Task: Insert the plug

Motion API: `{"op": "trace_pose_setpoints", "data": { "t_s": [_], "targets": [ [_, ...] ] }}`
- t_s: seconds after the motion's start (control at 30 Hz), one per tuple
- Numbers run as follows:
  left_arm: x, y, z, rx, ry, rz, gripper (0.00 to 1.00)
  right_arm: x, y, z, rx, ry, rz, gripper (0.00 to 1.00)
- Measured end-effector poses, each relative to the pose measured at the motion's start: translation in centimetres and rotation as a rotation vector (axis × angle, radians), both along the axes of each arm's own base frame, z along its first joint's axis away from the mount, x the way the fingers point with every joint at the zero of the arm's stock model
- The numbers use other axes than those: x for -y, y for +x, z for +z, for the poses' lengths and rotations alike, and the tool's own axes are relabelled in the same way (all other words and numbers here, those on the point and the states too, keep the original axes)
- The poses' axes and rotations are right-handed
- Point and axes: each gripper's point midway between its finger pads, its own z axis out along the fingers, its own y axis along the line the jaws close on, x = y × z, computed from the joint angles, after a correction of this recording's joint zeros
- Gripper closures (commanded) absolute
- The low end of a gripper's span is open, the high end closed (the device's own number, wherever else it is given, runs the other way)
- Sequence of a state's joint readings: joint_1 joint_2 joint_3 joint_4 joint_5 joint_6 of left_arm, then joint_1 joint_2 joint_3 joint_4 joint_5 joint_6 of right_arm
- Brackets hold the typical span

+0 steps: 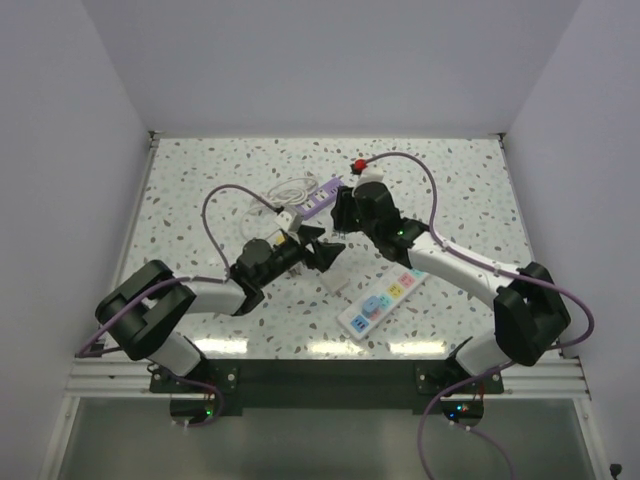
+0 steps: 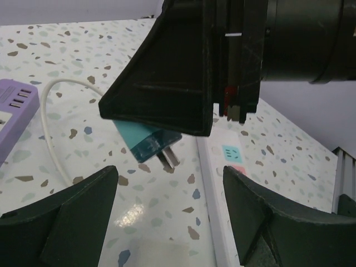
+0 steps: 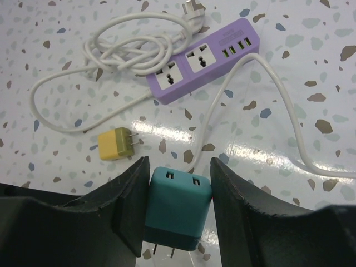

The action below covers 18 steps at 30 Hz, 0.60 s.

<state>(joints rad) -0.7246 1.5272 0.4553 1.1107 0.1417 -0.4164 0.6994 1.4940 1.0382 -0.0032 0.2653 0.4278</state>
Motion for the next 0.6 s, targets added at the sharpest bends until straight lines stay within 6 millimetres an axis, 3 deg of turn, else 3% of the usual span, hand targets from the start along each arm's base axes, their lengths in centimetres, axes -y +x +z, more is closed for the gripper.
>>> {"op": "trace_pose_setpoints", "data": {
  "t_s": [0.13,0.4,0.6],
  "targets": [
    [1.1,0.5,0.8,0.002,-0.039,0.002,0.18,-0.2,-0.3,-0.2,-0.001,0.001,0.009,1.00],
    [1.5,1.8,1.1,-0.018,-0.074,0.044,0.18,-0.5,-1.5,0.3,0.015,0.021,0.032,1.00],
    [2.4,1.3,1.7,-0.008,-0.100,0.016,0.37,0.0,-1.8,1.4,0.043,0.049,0.020,1.00]
  ]
}}
